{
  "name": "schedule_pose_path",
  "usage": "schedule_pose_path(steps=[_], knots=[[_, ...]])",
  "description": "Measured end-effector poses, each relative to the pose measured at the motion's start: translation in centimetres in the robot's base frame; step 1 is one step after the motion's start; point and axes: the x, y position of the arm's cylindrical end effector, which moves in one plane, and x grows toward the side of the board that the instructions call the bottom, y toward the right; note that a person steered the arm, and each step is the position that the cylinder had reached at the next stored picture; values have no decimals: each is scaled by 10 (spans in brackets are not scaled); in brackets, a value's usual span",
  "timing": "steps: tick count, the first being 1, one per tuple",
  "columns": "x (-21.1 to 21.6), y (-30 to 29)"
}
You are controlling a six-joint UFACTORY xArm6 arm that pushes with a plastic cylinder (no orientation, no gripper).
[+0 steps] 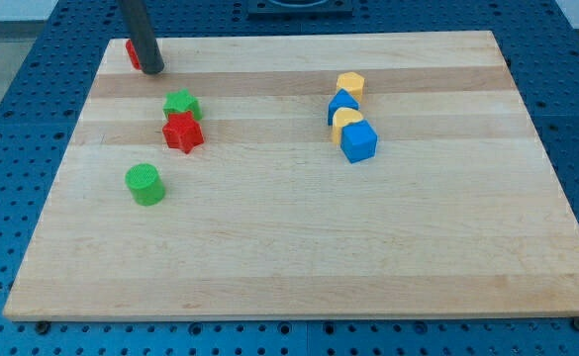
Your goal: Separate the triangle from the line of blocks
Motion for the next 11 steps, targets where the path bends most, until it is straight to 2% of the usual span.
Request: schedule_pose_path(steps=[1,3,4,5,6,7,8,9,11], knots=[[-8,68],[-15,257],[9,338],[67,351],[95,312],[80,246],[45,194],[49,187],[79,258]])
